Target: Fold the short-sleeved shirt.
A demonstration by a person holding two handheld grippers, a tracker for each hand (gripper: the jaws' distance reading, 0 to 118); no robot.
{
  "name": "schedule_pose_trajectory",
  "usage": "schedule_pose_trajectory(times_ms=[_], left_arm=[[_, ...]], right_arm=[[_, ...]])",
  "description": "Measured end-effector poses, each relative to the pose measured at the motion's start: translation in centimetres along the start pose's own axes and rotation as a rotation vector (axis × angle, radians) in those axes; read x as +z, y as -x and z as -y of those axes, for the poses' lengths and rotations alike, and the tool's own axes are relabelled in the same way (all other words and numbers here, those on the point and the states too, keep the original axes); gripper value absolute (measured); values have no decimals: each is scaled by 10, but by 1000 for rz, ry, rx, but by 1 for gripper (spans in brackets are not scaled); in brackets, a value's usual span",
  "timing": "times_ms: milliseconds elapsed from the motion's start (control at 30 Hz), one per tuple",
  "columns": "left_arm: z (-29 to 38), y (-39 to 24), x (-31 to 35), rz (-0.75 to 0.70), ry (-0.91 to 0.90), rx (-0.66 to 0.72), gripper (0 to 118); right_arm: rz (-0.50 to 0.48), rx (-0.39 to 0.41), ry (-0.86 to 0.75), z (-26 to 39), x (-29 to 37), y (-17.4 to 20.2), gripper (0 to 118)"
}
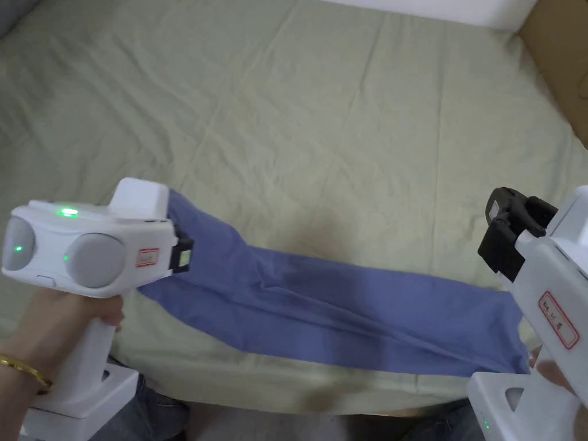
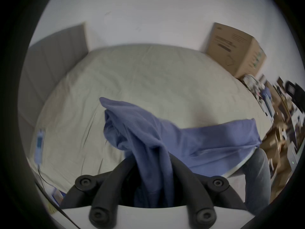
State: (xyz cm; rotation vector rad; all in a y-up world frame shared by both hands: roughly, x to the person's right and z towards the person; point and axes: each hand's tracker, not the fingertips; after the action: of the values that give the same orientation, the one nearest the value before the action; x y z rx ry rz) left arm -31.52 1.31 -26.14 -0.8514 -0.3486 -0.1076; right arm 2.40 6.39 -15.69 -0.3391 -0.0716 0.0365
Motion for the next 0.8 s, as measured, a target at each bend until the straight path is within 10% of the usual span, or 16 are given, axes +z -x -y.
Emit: schedule_pose_trajectory(times_ms=[600,667,800], left_arm=[[18,-233,-102,179,240,-172,13],[29,-246,-126,153,263,-187,18],[35,-251,-137,188,234,-187,69]], right_arm=[[150,-81,-44,17,63,-66,0],[177,-84,-39,20,72,-71,0],[206,-80,-18,26,79,-86,0]])
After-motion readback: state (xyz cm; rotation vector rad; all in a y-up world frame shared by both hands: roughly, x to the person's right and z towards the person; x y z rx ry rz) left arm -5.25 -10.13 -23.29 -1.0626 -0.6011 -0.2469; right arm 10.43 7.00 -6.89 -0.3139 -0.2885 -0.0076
